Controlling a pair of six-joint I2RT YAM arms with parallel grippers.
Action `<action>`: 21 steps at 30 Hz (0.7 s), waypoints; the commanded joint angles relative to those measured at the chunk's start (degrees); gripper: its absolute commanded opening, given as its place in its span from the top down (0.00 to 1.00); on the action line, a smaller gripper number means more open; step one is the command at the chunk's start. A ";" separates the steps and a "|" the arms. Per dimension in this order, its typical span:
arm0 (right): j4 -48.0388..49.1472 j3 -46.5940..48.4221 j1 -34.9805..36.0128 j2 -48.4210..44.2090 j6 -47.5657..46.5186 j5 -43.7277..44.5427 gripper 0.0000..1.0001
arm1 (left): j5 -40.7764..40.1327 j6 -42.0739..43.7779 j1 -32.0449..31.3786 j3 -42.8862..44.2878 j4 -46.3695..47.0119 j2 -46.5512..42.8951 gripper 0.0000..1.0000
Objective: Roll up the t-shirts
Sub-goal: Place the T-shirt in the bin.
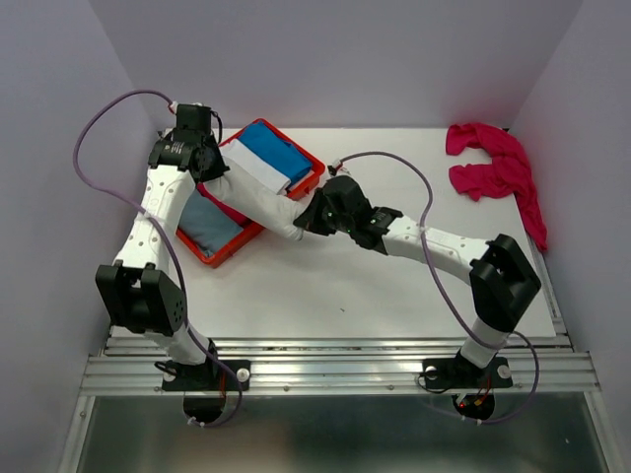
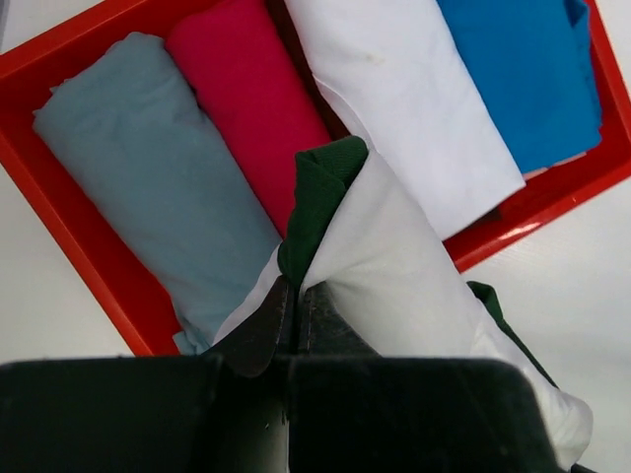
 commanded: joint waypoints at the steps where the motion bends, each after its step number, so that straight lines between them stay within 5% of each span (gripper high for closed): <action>1: 2.36 7.82 1.29 5.12 -3.35 -0.54 0.99 | -2.25 0.62 3.15 5.23 6.02 3.12 1.00; 21: 1.93 32.62 3.67 28.95 -1.95 -5.02 0.99 | -3.13 5.36 10.63 36.08 3.21 33.61 1.00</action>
